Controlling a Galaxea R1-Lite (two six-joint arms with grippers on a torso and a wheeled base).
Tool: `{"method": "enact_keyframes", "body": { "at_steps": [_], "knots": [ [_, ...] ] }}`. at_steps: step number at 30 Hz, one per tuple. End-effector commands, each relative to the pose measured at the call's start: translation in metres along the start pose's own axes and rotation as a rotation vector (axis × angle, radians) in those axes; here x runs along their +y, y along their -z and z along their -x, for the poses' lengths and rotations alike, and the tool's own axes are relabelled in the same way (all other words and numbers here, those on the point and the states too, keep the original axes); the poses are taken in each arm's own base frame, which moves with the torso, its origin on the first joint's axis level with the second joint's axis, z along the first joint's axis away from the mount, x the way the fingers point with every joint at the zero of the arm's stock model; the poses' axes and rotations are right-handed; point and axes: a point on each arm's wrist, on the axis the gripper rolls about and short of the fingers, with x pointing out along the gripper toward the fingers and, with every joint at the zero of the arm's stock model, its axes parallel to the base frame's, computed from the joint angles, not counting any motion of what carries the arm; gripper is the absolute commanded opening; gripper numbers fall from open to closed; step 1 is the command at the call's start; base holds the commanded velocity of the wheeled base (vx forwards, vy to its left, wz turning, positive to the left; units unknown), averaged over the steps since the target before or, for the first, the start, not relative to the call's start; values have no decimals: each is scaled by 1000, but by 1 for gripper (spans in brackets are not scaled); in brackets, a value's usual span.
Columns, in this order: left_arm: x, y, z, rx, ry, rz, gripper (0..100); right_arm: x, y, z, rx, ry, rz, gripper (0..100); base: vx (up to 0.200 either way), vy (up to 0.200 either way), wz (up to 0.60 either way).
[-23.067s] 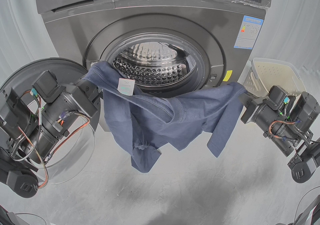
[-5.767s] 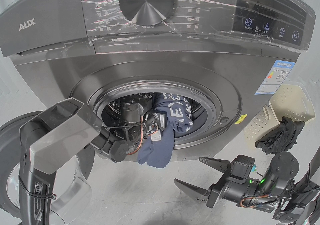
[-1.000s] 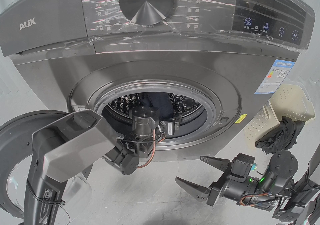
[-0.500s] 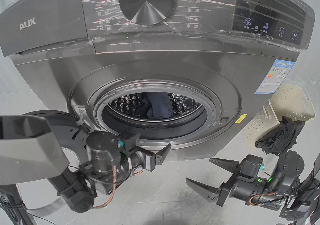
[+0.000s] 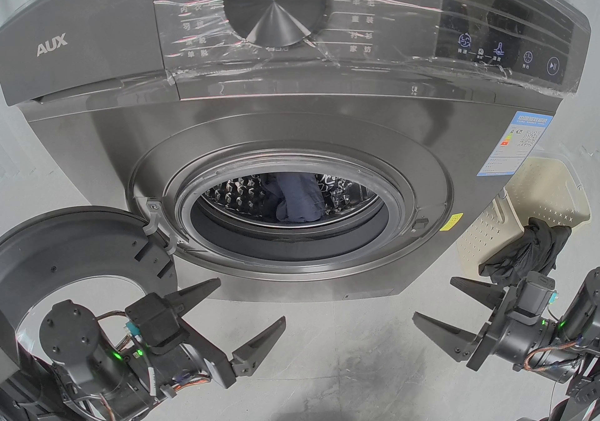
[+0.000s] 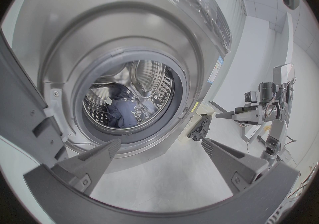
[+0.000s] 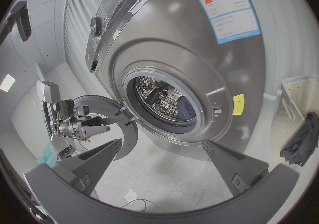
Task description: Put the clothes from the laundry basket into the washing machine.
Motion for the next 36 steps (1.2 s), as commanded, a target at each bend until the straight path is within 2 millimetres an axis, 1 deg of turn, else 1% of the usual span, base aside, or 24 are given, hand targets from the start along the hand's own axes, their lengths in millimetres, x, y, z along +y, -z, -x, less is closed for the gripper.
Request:
{"method": "enact_keyframes", "body": {
  "at_steps": [1,4,6,9,10,11,12,13,15,18,20,21,22,23,24,25,27,29,30,31,32,33,34,36],
  "knots": [
    [1,-8,23,-49,-13,9,100,-8,-15,30,-77,52,-1,100,-200,0,0],
    [6,-15,34,-81,-51,26,100,-12,-18,45,-79,94,-4,100,-200,0,0],
    [9,-20,39,-108,-71,29,100,-14,-21,49,-96,114,-4,100,-200,0,0],
    [21,-27,53,-127,-142,-3,100,-20,-27,63,-147,175,34,100,-200,0,0],
    [21,-27,53,-127,-142,-3,100,-20,-27,63,-147,175,34,100,0,0,0],
    [26,-32,64,-141,-162,-12,100,-22,-25,71,-133,213,51,100,0,0,0],
    [27,-33,70,-140,-158,-11,100,-23,-23,75,-118,227,52,100,0,0,0],
    [27,-33,71,-140,-156,-12,100,-23,-22,75,-113,232,52,100,0,0,0],
    [29,-35,93,-142,-147,-10,100,-25,-19,87,-93,275,49,100,-100,0,0],
    [33,-28,107,-84,-181,-19,100,-27,-16,98,-99,319,46,100,-200,0,0],
    [38,-21,119,-34,-226,-25,100,-26,-13,110,-107,345,49,100,-200,0,0],
    [38,-21,122,-35,-227,-24,100,-25,-12,114,-111,354,50,100,-200,0,0],
    [39,-19,132,-42,-219,-21,100,-24,-10,123,-121,383,59,100,0,0,0],
    [39,-18,136,-44,-211,-21,100,-24,-9,128,-126,405,72,100,0,0,0],
    [39,-18,137,-45,-210,-21,100,-24,-9,128,-126,410,73,100,0,0,0],
    [41,-16,146,-63,-214,-17,100,-22,-6,139,-138,453,89,100,-200,0,0],
    [42,-15,154,-83,-232,-16,100,-19,0,151,-150,493,92,100,-200,0,0],
    [42,-13,160,-100,-232,-15,100,-17,7,158,-142,516,88,100,-200,0,0],
    [42,-11,164,-102,-240,-15,100,-17,7,158,-142,516,88,100,-200,0,0],
    [42,-9,167,-100,-254,-15,100,-14,16,166,-145,538,88,100,-200,0,0],
    [42,-7,171,-100,-266,-16,100,-13,18,169,-153,542,90,100,-200,0,0],
    [42,-6,173,-102,-271,-16,100,-12,19,171,-161,543,92,100,-200,0,0],
    [41,-1,180,-111,-274,-17,100,-9,17,176,-192,544,98,100,0,0,0],
    [39,5,187,-109,-264,-17,100,-5,13,180,-214,543,102,100,0,0,0]
  ]
}}
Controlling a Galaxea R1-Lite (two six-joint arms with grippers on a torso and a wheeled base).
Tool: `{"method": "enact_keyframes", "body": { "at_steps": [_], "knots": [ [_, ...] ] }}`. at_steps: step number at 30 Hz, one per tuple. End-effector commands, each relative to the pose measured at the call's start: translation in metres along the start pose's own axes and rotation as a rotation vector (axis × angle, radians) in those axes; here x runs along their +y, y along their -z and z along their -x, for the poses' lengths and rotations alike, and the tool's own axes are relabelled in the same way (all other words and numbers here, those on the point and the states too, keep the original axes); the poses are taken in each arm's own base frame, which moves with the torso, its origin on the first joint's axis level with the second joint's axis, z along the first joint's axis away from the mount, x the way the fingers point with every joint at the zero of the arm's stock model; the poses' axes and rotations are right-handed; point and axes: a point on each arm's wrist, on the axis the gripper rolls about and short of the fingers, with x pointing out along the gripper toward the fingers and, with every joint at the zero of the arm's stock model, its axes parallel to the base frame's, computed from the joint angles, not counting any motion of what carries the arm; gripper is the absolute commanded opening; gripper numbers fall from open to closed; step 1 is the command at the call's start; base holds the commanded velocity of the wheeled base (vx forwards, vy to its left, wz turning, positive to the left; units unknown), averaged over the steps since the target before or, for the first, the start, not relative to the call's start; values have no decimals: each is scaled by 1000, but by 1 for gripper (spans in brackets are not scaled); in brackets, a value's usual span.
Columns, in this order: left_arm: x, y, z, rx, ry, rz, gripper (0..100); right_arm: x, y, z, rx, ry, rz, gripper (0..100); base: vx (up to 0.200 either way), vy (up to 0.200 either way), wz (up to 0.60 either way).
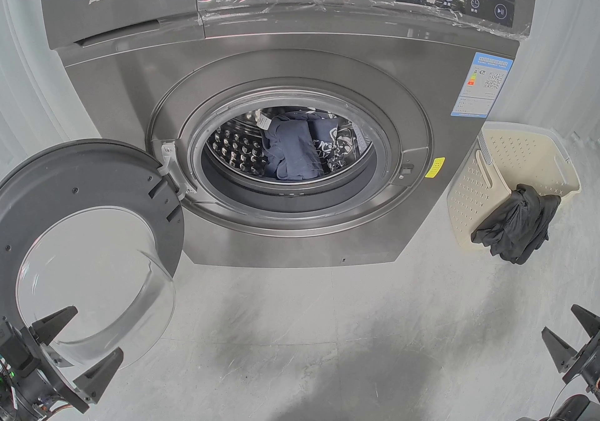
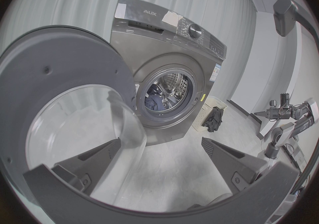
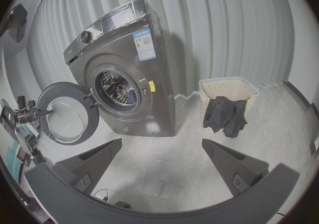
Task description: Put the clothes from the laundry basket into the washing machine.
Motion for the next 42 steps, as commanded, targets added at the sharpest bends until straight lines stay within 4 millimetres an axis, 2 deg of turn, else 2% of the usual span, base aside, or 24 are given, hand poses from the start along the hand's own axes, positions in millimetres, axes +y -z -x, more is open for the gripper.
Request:
{"method": "enact_keyframes", "body": {
  "at_steps": [1,7,14,17,20,23,33,42],
  "knots": [
    [4,15,33,-99,-33,11,100,0,-3,32,-188,41,-3,100,-200,0,0],
    [1,42,57,-124,-89,3,100,0,10,36,-178,88,-3,100,-67,0,0],
    [3,51,58,-62,-247,18,100,-1,37,35,-146,141,-6,100,0,0,0],
    [3,53,58,-52,-391,7,100,1,39,39,-184,146,13,100,0,0,0],
    [0,58,59,-30,-447,-31,100,0,40,39,-176,179,64,100,0,0,0],
    [-2,61,63,-77,-442,-53,100,-1,45,38,-137,228,85,100,0,0,0],
    [-2,61,63,-80,-429,-55,100,-1,45,38,-137,197,115,100,0,0,0],
    [-3,60,63,-84,-426,-44,100,-1,45,38,-138,197,116,100,0,-200,0]
  ]
}}
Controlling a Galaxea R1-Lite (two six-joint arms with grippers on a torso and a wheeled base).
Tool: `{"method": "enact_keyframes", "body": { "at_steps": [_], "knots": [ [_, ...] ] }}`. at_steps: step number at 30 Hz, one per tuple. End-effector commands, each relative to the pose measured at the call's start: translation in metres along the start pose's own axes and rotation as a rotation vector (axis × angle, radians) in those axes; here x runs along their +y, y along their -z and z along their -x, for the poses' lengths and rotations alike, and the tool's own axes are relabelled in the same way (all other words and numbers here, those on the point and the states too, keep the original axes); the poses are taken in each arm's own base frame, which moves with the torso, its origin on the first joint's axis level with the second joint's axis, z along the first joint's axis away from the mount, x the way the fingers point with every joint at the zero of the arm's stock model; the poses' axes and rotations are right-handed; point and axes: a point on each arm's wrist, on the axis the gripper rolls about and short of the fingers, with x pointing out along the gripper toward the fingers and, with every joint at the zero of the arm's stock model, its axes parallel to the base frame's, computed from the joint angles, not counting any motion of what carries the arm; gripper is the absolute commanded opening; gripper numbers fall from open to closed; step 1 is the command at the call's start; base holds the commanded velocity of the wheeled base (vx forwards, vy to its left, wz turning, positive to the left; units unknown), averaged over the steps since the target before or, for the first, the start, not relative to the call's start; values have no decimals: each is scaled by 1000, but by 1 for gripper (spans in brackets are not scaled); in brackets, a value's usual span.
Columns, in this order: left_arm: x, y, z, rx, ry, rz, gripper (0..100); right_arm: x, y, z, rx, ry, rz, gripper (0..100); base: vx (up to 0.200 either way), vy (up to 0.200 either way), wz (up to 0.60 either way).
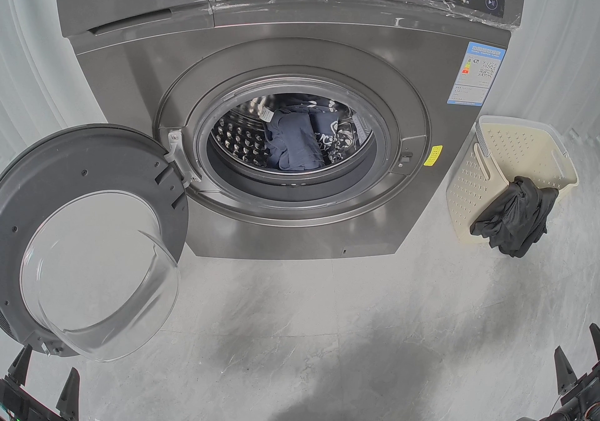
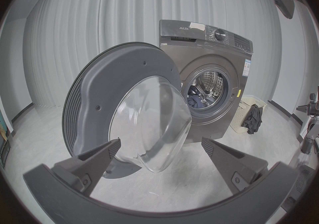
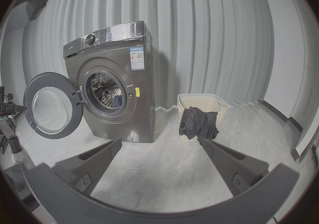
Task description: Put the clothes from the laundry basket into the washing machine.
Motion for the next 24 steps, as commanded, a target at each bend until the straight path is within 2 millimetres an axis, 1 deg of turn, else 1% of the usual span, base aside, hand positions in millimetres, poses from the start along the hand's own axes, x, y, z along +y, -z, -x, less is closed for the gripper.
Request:
{"method": "enact_keyframes", "body": {
  "at_steps": [1,24],
  "knots": [
    [0,5,0,4,-1,2,100,0,5,-1,9,1,0,100,0,-200,0],
    [0,5,0,4,0,14,100,0,5,-1,9,1,0,100,0,-200,0]
  ]
}}
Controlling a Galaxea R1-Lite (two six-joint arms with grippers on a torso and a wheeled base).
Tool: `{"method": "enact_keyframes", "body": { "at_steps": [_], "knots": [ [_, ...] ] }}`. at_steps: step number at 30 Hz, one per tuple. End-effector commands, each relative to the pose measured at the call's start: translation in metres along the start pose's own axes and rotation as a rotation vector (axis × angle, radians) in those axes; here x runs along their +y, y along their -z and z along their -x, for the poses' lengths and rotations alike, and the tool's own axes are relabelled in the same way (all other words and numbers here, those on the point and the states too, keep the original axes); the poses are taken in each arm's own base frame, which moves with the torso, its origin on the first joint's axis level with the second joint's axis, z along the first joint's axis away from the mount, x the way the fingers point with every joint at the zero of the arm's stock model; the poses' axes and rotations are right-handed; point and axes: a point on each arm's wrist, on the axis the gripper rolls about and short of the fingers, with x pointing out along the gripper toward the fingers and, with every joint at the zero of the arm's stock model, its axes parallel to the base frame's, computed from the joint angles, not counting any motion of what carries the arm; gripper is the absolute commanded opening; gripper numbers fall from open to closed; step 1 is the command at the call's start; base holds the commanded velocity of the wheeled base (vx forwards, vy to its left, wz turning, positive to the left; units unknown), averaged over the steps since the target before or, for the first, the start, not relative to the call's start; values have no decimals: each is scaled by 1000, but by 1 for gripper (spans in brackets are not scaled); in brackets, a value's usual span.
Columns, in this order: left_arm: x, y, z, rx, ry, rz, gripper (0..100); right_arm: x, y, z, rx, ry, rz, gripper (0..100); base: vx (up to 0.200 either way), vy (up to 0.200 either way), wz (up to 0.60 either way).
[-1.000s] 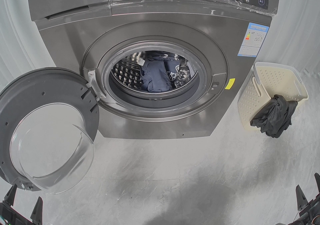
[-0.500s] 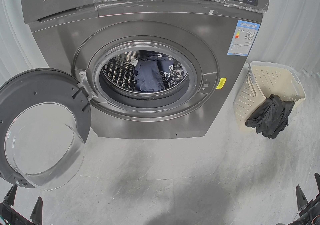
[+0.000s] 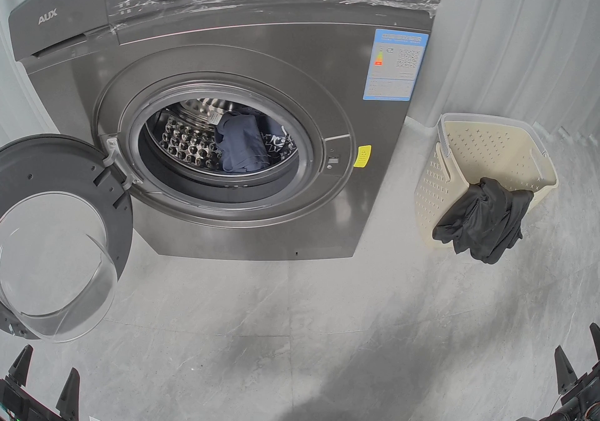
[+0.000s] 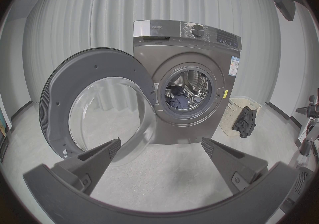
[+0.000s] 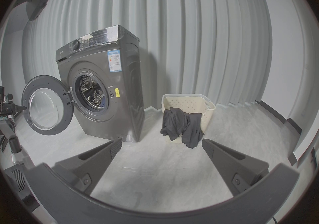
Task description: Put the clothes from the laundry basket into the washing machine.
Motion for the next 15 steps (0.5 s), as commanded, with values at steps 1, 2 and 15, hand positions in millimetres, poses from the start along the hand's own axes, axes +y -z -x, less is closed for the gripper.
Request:
{"method": "enact_keyframes", "body": {
  "at_steps": [1,2,15],
  "knots": [
    [0,5,0,4,-3,-1,100,0,5,-1,9,-1,0,100,0,-200,0],
    [0,5,0,4,-3,-1,100,0,5,-1,9,-1,0,100,0,-200,0],
    [0,5,0,3,-3,-5,100,0,5,-1,9,-1,0,100,0,-200,0]
  ]
}}
